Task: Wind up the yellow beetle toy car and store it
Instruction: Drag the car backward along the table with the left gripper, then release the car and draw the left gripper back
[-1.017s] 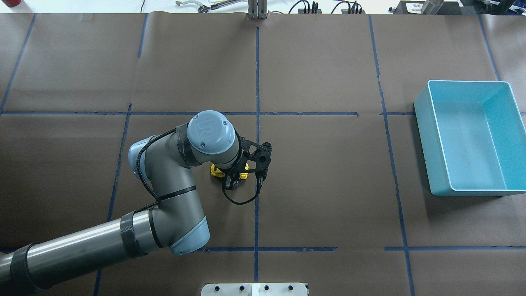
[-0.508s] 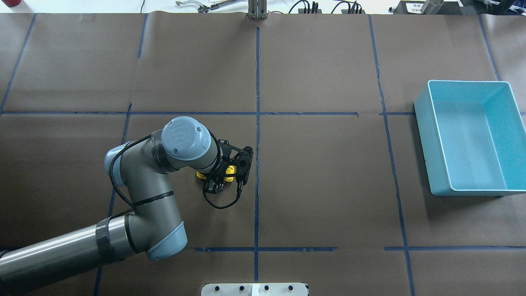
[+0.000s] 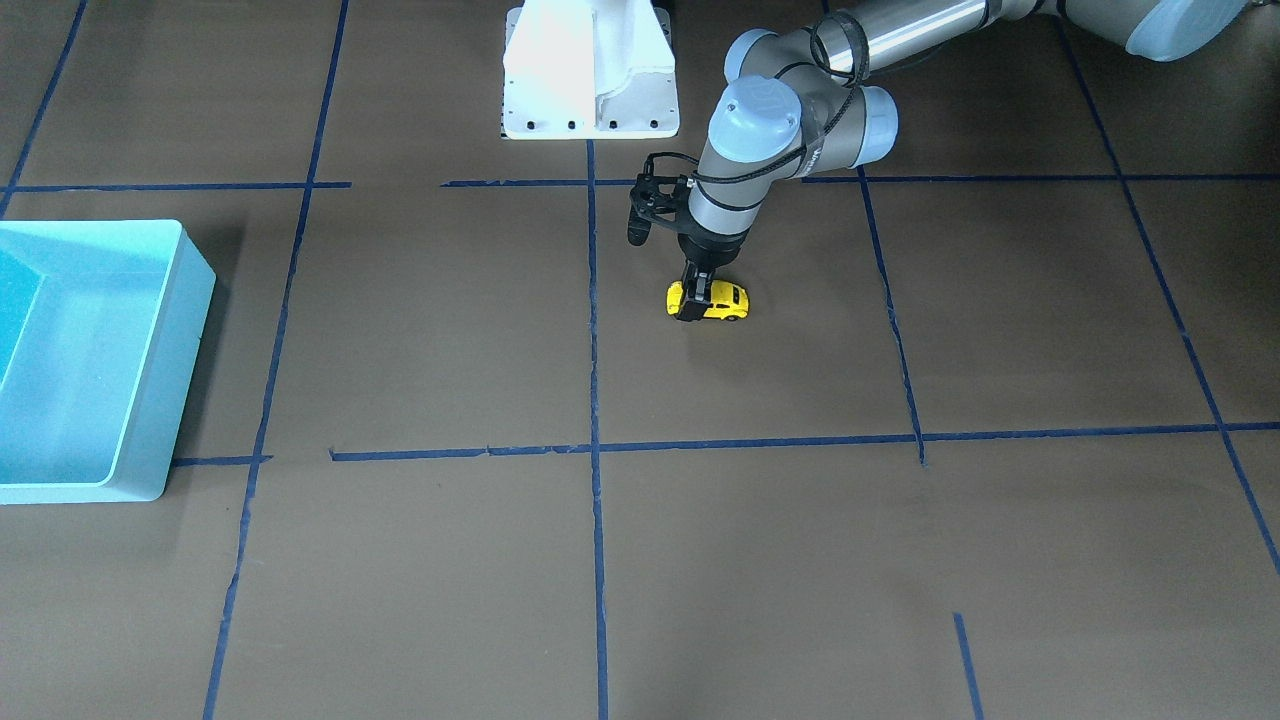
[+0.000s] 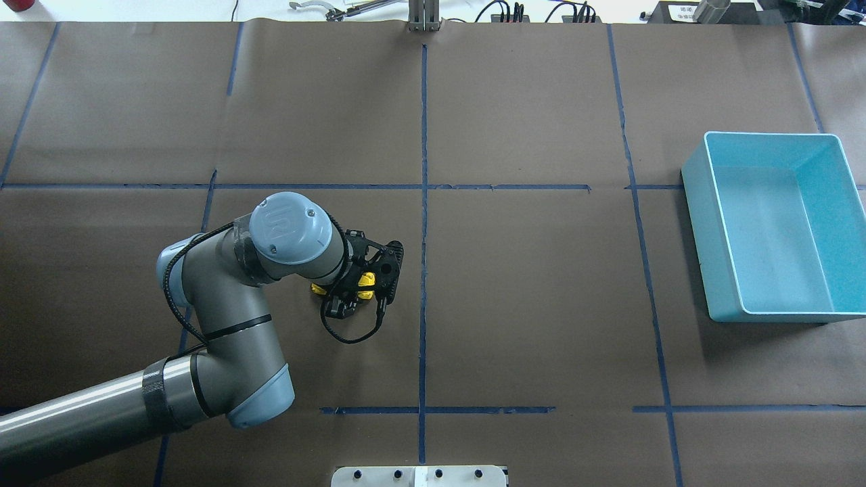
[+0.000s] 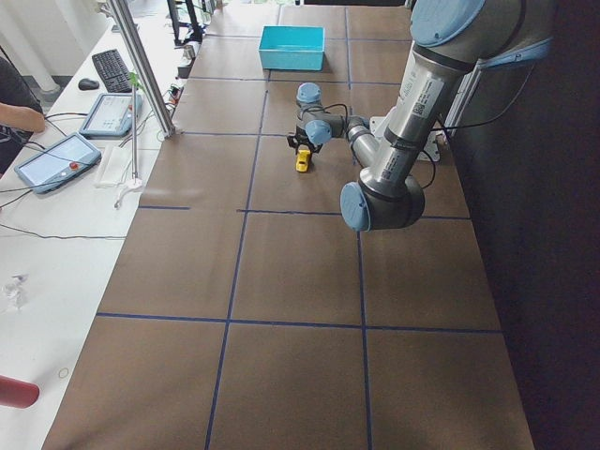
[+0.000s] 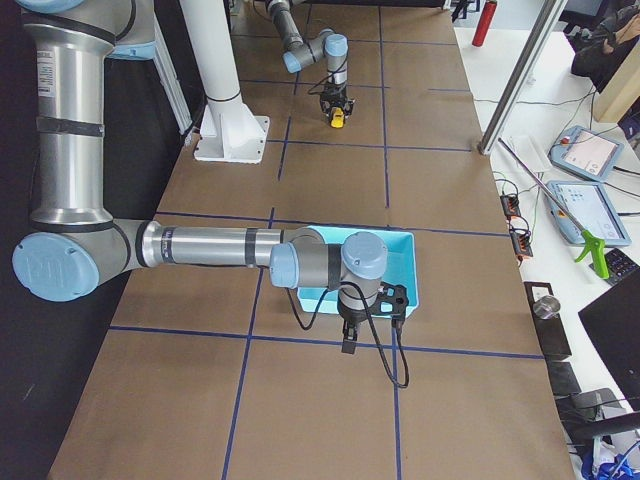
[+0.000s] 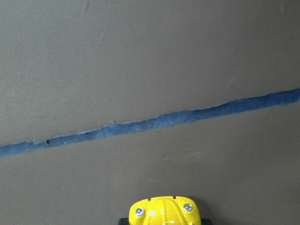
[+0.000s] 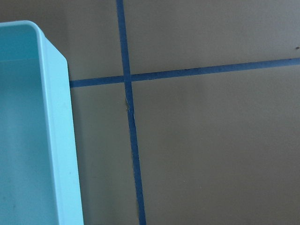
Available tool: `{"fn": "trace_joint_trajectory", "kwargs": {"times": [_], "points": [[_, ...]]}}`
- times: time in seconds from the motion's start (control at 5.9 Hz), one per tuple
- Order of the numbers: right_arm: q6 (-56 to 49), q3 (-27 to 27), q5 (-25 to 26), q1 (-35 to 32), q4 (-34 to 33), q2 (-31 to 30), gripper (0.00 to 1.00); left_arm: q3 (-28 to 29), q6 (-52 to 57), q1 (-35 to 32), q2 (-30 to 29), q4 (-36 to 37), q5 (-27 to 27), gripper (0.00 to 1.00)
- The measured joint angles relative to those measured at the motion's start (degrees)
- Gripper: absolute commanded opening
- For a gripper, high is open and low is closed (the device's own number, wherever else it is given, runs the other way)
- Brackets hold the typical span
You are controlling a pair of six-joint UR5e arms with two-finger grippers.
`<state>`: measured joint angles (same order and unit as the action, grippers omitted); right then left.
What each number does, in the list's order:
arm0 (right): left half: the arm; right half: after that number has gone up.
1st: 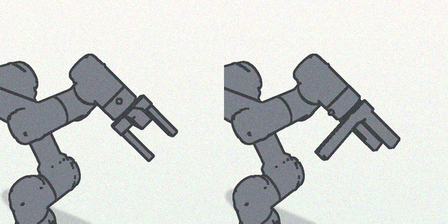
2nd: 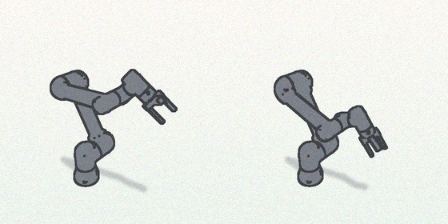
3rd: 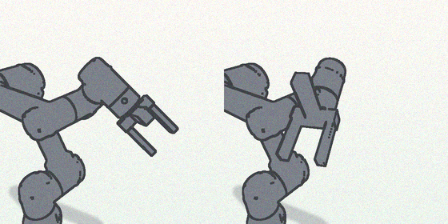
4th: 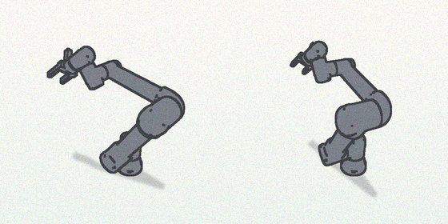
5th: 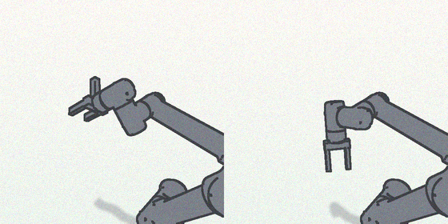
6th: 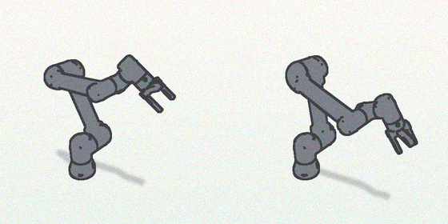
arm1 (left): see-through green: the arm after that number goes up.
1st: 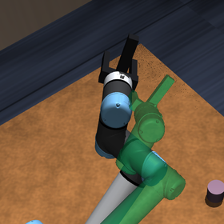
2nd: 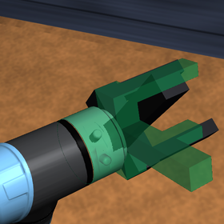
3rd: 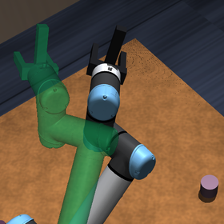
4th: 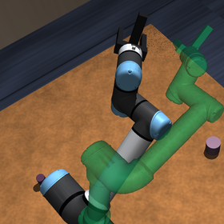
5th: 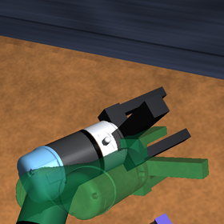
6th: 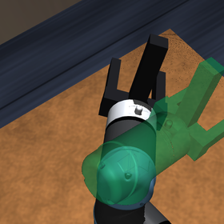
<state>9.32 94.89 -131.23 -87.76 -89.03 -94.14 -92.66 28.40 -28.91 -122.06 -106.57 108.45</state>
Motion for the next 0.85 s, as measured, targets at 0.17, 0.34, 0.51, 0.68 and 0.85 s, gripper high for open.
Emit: {"fn": "trace_joint_trajectory", "kwargs": {"times": [0.17, 0.34, 0.51, 0.68, 0.85], "points": [[0.00, 0.02, -0.08, 0.21, 0.00, 0.01, 1.00, -0.77, 0.20, -1.83, 0.86, -0.34, 0.89, 1.00], [0.00, 0.06, -0.14, 0.40, 0.00, 0.01, 1.00, -3.03, 0.38, -3.15, 3.27, -0.33, 1.45, 1.00], [0.00, 0.09, -0.16, 0.51, 0.00, 0.01, 1.00, -6.16, 1.13, -3.92, 6.44, -0.02, 1.89, 1.00], [0.03, 0.10, -0.06, 0.54, 0.03, 0.01, 1.00, -8.76, 2.48, -4.24, 9.23, 0.30, 2.05, 1.00], [0.12, 0.10, 0.13, 0.57, 0.07, 0.13, 1.00, -10.81, 4.31, -5.08, 11.78, 0.43, 2.10, 1.00]]}}
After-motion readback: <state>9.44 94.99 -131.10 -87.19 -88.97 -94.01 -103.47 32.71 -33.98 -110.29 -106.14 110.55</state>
